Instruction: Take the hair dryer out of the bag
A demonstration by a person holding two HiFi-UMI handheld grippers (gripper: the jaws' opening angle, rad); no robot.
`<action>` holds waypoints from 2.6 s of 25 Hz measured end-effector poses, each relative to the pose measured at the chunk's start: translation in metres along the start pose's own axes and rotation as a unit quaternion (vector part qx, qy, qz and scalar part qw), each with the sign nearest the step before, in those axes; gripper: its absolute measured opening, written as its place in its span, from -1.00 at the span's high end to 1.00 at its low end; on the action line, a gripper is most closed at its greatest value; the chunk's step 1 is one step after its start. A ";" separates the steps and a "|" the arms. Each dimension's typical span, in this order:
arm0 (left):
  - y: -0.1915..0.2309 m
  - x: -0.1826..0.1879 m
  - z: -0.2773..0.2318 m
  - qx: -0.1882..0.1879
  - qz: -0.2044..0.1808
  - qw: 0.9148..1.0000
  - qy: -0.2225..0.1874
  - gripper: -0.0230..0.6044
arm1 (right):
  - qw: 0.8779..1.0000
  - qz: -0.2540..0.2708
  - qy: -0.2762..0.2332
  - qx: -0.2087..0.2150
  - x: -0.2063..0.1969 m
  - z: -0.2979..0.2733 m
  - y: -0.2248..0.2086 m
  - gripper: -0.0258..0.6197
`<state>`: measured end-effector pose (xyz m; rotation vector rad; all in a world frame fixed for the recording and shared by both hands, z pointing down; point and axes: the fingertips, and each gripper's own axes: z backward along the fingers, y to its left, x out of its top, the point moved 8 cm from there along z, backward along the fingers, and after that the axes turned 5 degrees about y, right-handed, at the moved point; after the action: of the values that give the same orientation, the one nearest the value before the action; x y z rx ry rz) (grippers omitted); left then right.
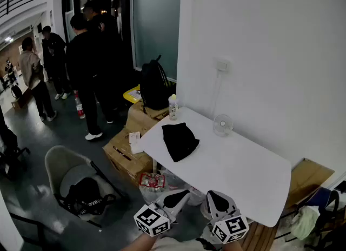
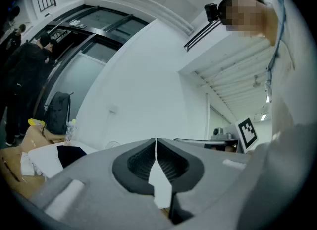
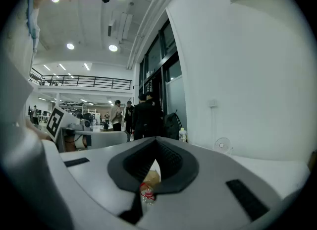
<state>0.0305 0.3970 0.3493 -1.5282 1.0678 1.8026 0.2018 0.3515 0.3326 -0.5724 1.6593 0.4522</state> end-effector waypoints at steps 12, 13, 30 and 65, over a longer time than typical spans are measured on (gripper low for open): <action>0.037 0.006 0.023 0.010 -0.001 1.000 0.005 0.89 | 1.000 -0.020 -0.013 0.011 0.005 -0.032 0.018 0.87; 0.041 0.007 0.027 0.011 -0.003 1.000 0.004 0.89 | 0.999 -0.024 -0.018 0.013 0.006 -0.035 0.022 0.87; 0.122 0.007 0.029 0.042 0.006 0.999 0.007 0.89 | 0.999 -0.017 -0.009 0.043 0.004 -0.120 0.016 0.86; 0.311 -0.001 -0.158 0.071 0.046 0.994 0.070 0.89 | 0.994 -0.023 0.083 0.072 -0.013 -0.328 -0.170 0.44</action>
<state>-0.1360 0.0970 0.4135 -1.5609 1.3241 1.6584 0.0463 0.0234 0.4028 -0.5520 1.8175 0.2545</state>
